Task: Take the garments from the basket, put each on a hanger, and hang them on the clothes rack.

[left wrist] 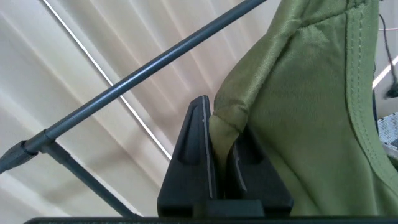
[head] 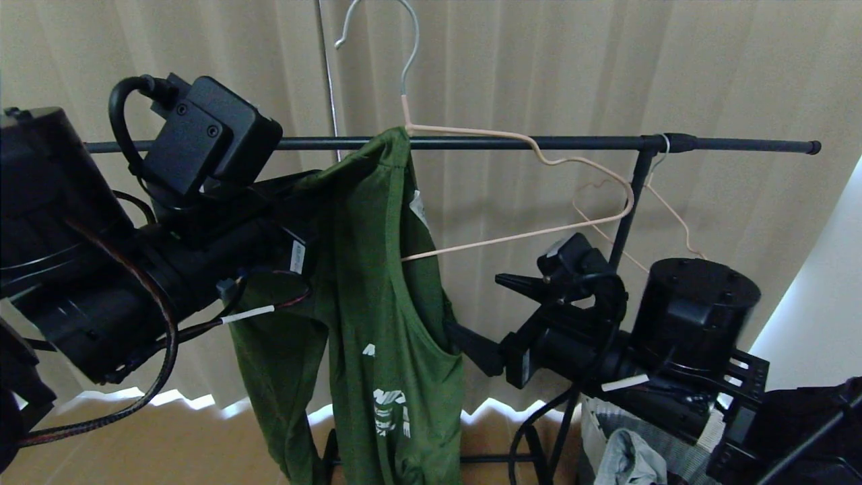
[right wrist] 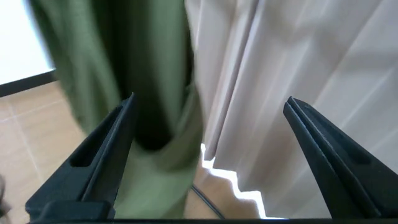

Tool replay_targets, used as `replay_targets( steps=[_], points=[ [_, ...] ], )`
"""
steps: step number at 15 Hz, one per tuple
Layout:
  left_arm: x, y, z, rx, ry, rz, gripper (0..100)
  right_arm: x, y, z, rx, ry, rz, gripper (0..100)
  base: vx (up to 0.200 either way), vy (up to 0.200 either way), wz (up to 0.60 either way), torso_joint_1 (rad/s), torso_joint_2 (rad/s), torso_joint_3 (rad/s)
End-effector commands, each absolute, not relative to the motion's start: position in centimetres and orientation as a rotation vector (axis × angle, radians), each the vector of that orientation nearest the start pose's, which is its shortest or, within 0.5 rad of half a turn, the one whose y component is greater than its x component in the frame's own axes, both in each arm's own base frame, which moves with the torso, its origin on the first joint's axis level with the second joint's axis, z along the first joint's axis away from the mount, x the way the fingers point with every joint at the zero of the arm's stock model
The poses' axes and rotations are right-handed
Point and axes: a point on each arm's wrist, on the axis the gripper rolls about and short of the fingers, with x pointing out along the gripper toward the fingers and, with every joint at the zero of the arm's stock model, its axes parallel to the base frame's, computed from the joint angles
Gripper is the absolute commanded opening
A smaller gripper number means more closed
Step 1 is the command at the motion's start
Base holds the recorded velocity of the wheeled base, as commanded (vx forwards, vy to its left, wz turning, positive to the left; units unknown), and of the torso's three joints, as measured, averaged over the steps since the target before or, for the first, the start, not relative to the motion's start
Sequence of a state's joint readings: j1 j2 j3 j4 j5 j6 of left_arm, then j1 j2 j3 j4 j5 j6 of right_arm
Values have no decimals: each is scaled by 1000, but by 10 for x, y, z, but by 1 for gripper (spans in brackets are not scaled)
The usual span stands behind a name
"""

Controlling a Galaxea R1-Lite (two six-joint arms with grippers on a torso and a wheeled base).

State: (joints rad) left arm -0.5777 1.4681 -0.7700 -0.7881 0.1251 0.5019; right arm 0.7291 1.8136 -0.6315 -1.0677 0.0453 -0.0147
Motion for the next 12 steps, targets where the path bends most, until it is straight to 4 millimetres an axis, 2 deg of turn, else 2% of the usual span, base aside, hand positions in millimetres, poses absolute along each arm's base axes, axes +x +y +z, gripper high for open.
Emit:
replay_targets(
  steps=[1, 5, 7, 12],
  points=[
    [213, -136, 253, 461, -197, -422, 0, 241, 218, 130, -69, 145, 765, 100, 0, 0, 0, 0, 0, 0],
    [213, -136, 255, 459, -203, -419, 0, 243, 217, 121, -90, 181, 706, 100, 0, 0, 0, 0, 0, 0],
    [213, -135, 255, 459, -202, -418, 0, 241, 210, 119, -103, 207, 662, 100, 0, 0, 0, 0, 0, 0],
    [218, -124, 251, 474, -177, -367, 0, 225, 154, 129, -120, 265, 515, 100, 0, 0, 0, 0, 0, 0]
  ],
)
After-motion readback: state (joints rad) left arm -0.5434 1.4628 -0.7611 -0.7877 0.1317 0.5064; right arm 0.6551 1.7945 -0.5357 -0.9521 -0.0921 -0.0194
